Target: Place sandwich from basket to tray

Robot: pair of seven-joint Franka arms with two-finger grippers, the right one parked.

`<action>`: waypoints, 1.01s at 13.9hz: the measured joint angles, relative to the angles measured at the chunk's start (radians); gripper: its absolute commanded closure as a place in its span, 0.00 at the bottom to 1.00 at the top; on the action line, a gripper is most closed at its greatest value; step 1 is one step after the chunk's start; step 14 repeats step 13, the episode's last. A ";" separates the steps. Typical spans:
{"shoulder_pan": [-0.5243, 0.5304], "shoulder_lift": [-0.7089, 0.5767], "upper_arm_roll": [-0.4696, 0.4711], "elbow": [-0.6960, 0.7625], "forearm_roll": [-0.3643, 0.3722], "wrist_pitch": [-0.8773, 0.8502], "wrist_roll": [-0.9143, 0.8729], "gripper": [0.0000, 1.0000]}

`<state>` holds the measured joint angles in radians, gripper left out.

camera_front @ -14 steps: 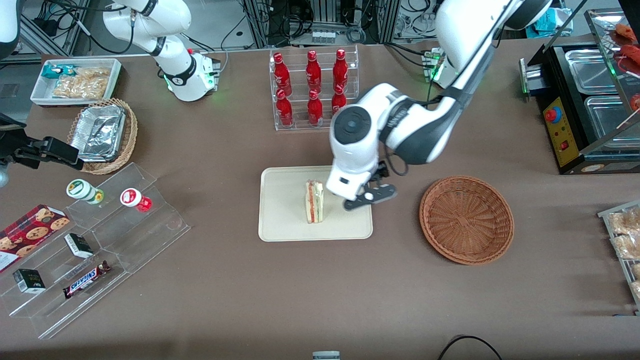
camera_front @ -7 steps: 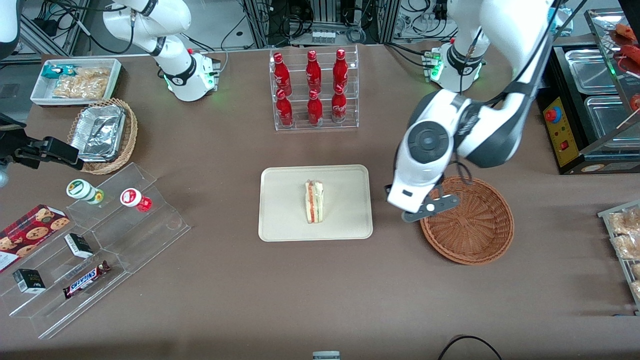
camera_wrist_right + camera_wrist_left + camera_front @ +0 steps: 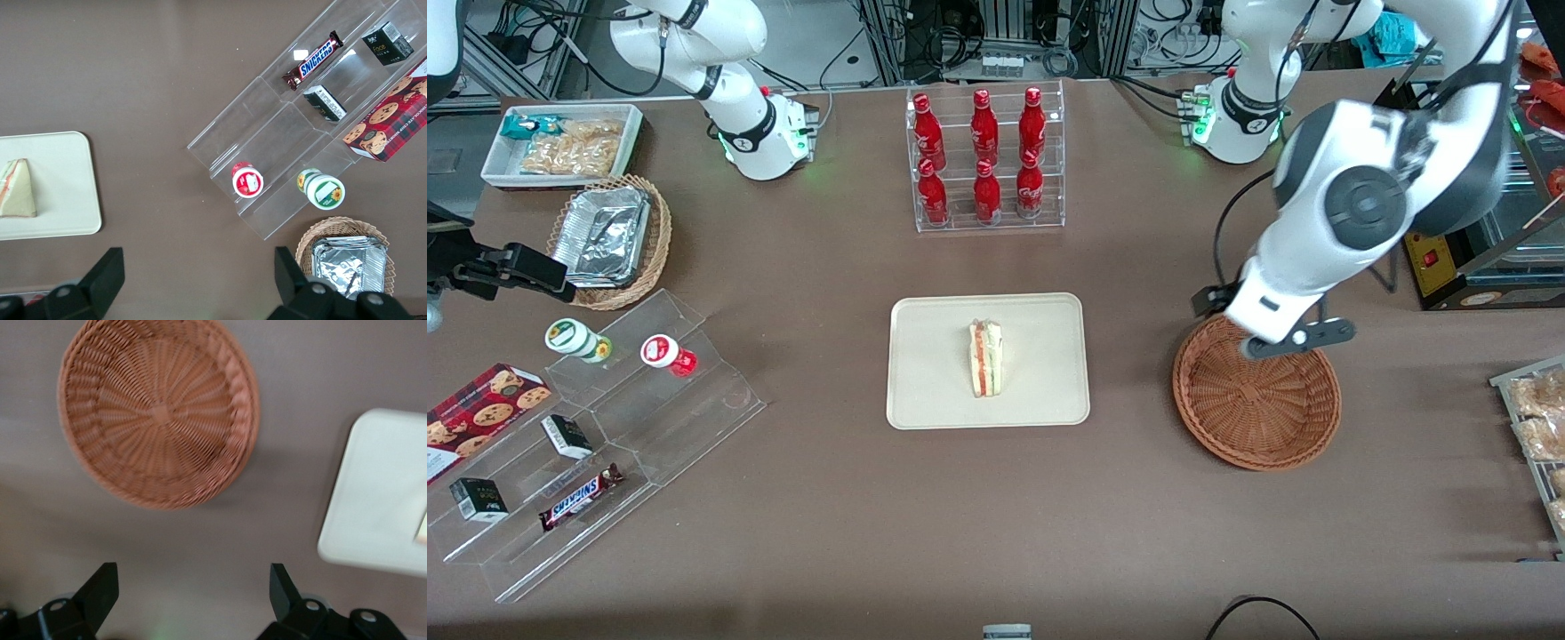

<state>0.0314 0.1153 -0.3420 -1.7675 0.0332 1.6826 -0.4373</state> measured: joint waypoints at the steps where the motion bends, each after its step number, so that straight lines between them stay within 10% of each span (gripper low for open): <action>1: 0.002 -0.031 0.035 -0.004 -0.005 -0.032 0.058 0.00; 14: -0.021 -0.177 0.348 0.103 -0.016 -0.135 0.384 0.00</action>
